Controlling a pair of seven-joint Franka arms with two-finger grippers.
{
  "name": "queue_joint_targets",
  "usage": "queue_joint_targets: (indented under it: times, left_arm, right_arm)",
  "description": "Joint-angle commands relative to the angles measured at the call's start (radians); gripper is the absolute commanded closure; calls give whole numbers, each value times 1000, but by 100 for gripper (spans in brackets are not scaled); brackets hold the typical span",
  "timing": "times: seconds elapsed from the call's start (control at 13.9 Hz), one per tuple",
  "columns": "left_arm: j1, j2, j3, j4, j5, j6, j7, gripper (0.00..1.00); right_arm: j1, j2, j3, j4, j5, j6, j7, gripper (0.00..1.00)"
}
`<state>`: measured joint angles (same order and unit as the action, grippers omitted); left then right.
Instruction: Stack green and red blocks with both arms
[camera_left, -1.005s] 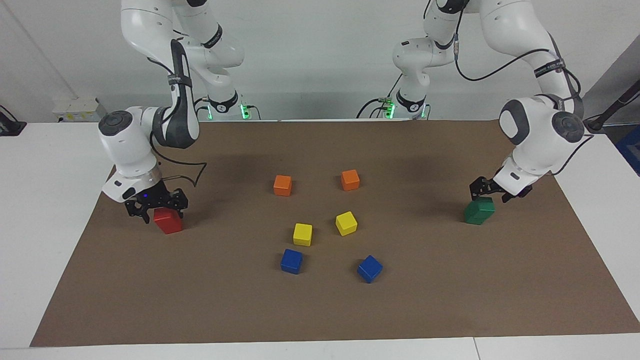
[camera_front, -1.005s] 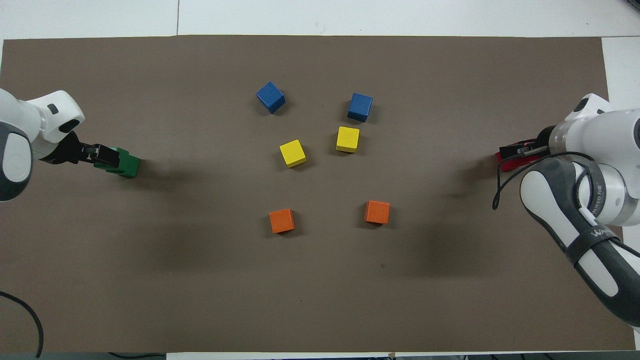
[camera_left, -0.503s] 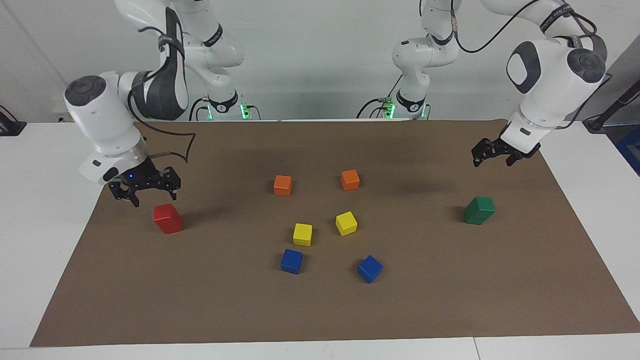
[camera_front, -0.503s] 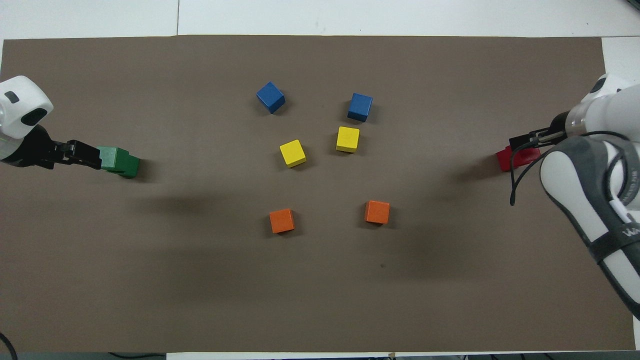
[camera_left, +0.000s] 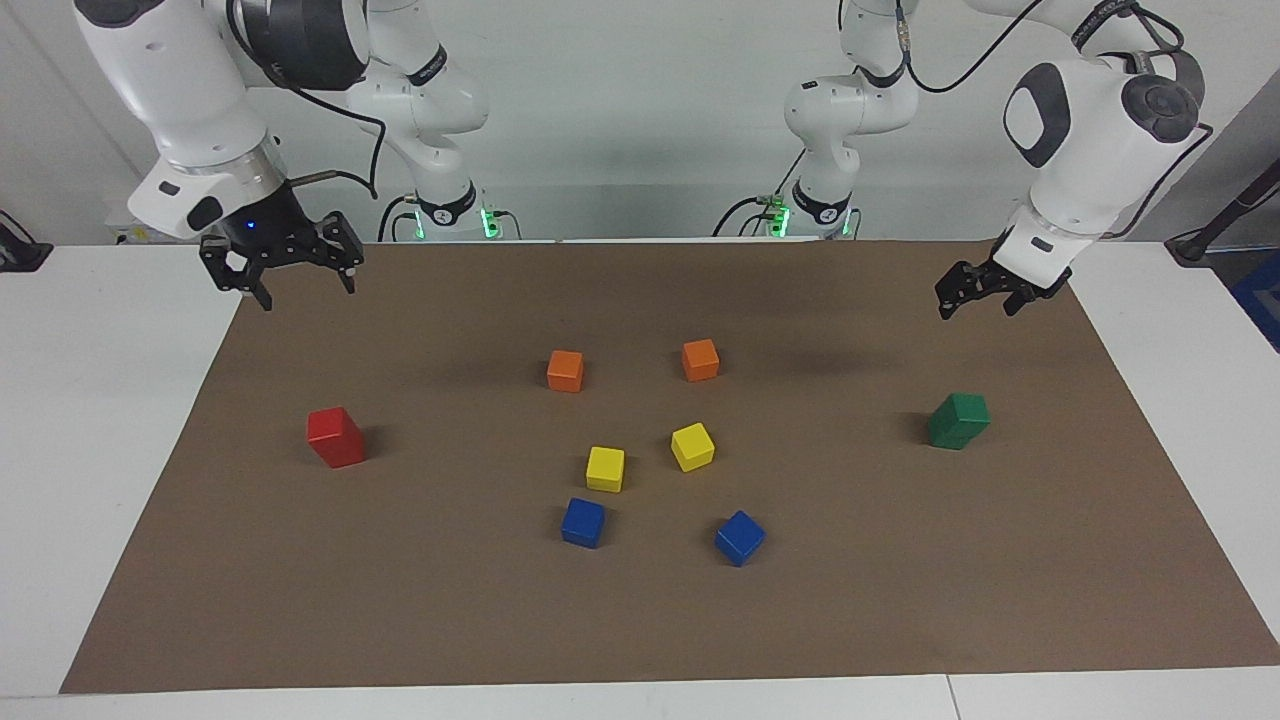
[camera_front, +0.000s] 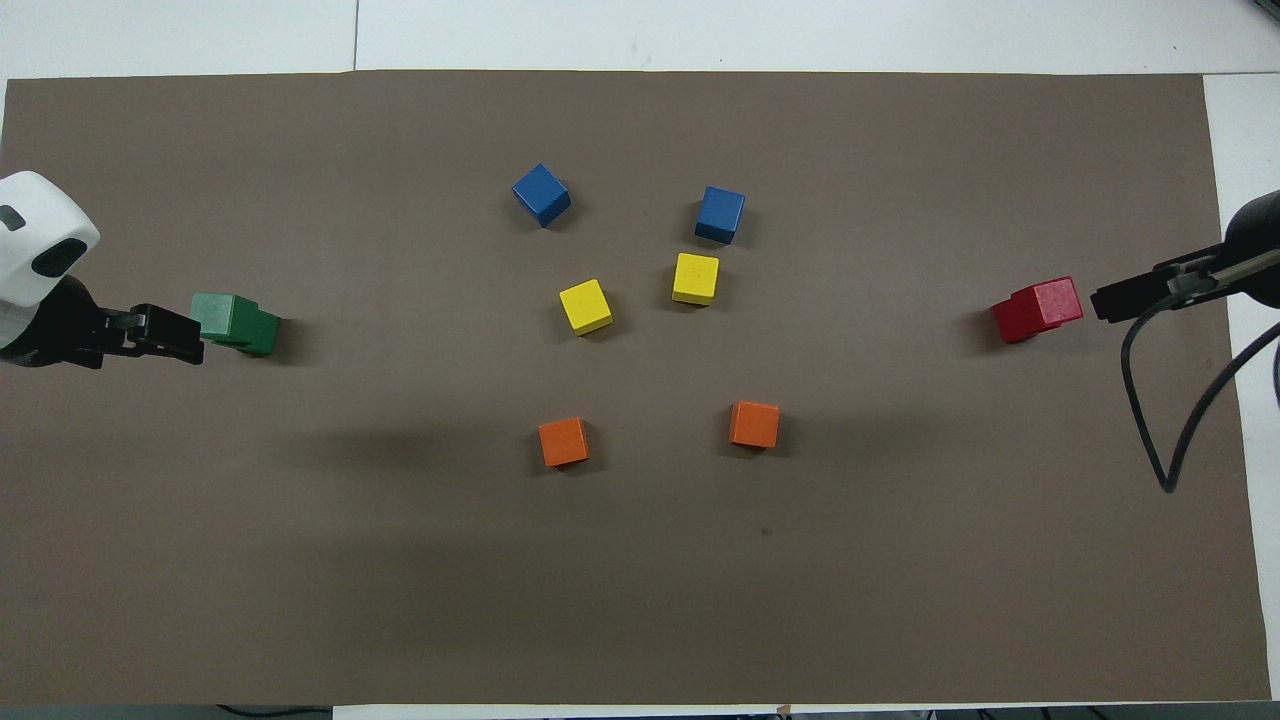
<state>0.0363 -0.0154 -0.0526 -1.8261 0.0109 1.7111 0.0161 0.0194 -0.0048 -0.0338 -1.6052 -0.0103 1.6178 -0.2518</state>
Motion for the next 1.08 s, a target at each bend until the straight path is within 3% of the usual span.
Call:
queue_joint_targets:
  times: [0.0, 0.79, 1.01]
  left_arm:
    - [-21, -23, 13, -25, -9, -2, -24, 0]
    - [-30, -35, 10, 5, -19, -34, -57, 0]
    - [-32, -26, 2, 99, -19, -122, -90, 0]
  right_arm:
    - [-15, 19, 3, 33, 13, -33, 64, 0]
    - [-3, 8, -8, 19, 13, -62, 92, 0]
    - [-4, 6, -6, 18, 12, -75, 92, 0]
